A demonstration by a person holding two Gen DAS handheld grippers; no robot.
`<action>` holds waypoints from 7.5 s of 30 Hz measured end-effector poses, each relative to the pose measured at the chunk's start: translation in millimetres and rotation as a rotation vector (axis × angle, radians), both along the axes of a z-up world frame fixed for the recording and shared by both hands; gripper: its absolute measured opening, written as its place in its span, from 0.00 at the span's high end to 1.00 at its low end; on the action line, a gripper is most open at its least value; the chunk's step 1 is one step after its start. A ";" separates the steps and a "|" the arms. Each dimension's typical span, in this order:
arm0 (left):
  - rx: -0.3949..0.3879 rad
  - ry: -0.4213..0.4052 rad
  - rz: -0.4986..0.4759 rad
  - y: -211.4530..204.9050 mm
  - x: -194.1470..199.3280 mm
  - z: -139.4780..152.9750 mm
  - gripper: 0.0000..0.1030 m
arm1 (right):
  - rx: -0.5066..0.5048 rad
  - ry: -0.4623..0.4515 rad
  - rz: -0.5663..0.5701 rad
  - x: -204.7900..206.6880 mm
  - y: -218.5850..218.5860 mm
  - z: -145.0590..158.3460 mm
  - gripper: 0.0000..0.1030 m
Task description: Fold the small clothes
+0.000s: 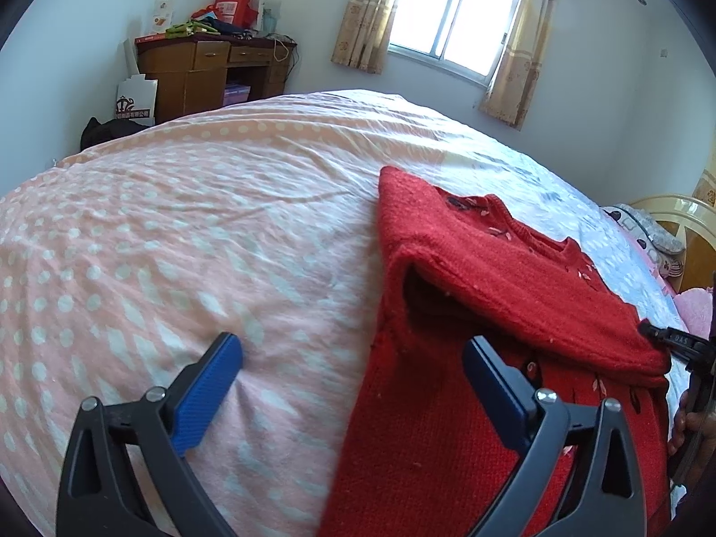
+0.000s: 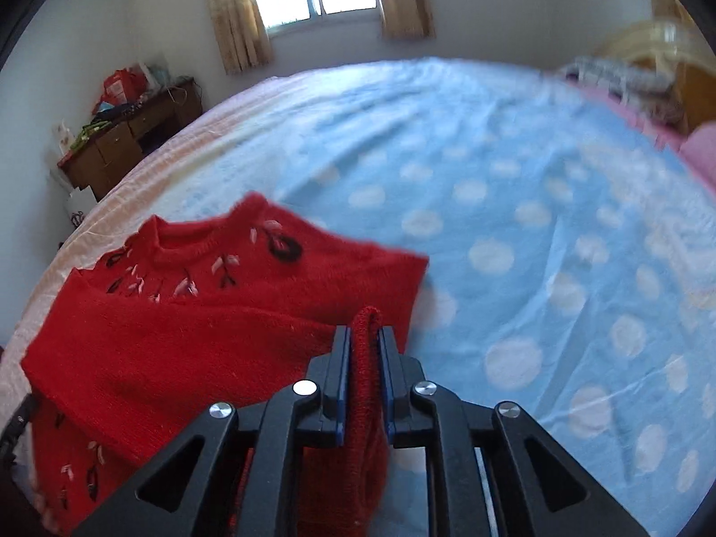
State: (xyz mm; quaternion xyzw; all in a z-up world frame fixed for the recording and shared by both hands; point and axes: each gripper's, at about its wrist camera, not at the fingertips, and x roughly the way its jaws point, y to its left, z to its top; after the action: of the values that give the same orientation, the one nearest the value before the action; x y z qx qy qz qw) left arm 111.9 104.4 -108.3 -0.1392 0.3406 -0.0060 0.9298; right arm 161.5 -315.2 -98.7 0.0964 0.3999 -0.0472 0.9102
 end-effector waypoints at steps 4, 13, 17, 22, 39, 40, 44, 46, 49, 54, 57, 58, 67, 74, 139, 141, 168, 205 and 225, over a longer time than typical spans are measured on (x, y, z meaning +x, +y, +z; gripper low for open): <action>0.001 -0.001 -0.002 1.3 -0.1 -0.8 0.01 | 0.032 -0.149 -0.087 -39.6 -10.9 33.3 0.84; 0.003 -0.007 -0.009 0.1 0.4 -2.6 0.00 | -0.086 0.009 0.057 -48.2 39.0 -5.2 0.82; 0.006 -0.001 -0.016 -1.1 1.5 -1.7 0.00 | -0.085 0.037 0.018 -57.6 42.1 14.5 0.81; -0.048 0.029 -0.096 9.5 -5.8 5.3 0.00 | -0.030 -0.144 0.018 -137.0 39.5 68.8 0.68; 0.047 0.128 -0.411 23.7 -192.5 2.2 0.14 | 0.156 -0.011 0.089 -347.4 34.6 17.9 0.48; 0.038 0.142 -0.416 22.6 -195.6 -1.5 0.19 | 0.188 0.013 0.085 -346.2 34.9 7.8 0.48; 0.001 0.148 -0.415 20.1 -202.4 -7.8 0.19 | 0.196 0.060 0.061 -342.8 35.6 -8.6 0.48; -0.030 0.154 -0.438 17.0 -202.9 -9.1 0.19 | 0.229 0.072 0.042 -344.7 33.4 -13.4 0.48; -0.044 0.173 -0.474 7.9 -204.0 -12.2 0.22 | 0.242 0.104 0.048 -346.3 39.5 -21.2 0.48; 0.008 0.187 -0.495 -2.4 -213.4 -15.8 0.31 | 0.131 0.159 0.084 -343.4 60.7 -33.4 0.48; -0.030 0.205 -0.465 6.3 -214.8 -17.2 0.60 | 0.123 0.182 0.113 -342.2 64.4 -34.6 0.64; -0.067 0.223 -0.463 10.9 -215.1 -18.7 0.86 | 0.119 0.197 0.130 -341.7 65.5 -34.8 0.77; -0.191 0.215 -0.501 16.8 -205.6 14.6 0.91 | 0.379 0.196 0.168 -331.8 49.5 -10.6 0.92; -0.216 0.204 -0.497 7.3 -133.9 60.6 0.91 | 0.559 0.092 0.152 -273.1 27.4 40.0 0.92; -0.020 0.063 -0.502 -32.1 -37.9 18.2 0.91 | -0.038 -0.025 0.058 -161.5 59.8 4.9 0.89; -0.061 0.057 -0.498 -25.0 -40.5 21.1 0.92 | -0.069 -0.060 0.029 -172.9 62.3 16.7 0.90; -0.121 -0.018 -0.441 -12.6 -41.7 52.4 0.94 | -0.018 -0.041 -0.001 -178.1 45.9 13.2 0.16; -0.018 -0.064 -0.244 -15.0 58.4 104.7 0.94 | -0.328 -0.261 0.023 -54.0 81.9 111.4 0.90; 0.095 0.078 -0.163 -55.4 180.3 37.4 0.95 | -0.359 -0.157 -0.059 75.2 63.9 32.6 0.90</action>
State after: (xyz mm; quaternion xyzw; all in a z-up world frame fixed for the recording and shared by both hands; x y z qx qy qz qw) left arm 292.2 49.0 -70.9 -0.0671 0.3865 -0.0601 0.9179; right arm 236.7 -251.2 -66.0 -0.0526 0.3101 -0.1366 0.9394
